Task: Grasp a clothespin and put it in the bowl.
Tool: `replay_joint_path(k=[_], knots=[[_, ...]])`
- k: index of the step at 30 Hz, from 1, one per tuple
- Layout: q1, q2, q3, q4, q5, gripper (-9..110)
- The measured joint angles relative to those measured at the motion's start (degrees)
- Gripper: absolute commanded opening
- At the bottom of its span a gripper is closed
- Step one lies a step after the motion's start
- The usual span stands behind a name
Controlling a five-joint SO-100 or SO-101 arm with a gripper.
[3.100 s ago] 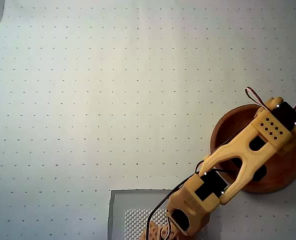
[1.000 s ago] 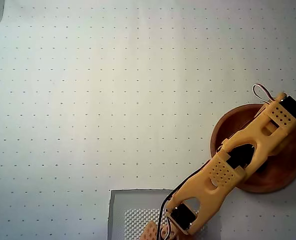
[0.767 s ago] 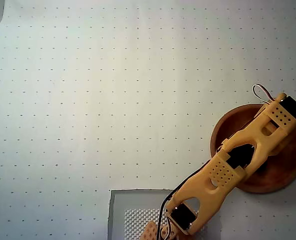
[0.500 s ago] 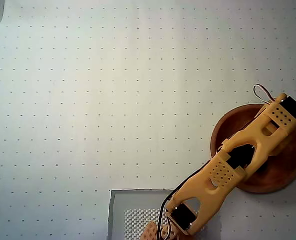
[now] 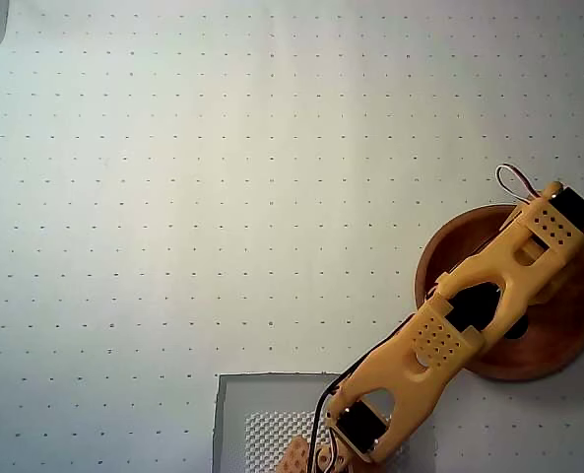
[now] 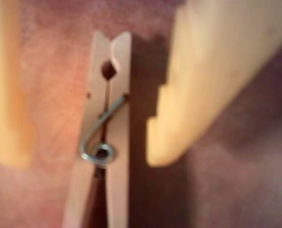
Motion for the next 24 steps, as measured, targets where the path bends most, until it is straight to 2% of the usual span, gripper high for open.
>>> replay_joint_path(k=[5,14,24], knots=[[0.0,0.9,0.0,0.0,0.0,14],[-1.1,13.4,0.0,0.0,0.0,-4],[-9.9,30.0,0.0,0.0,2.6,-3]])
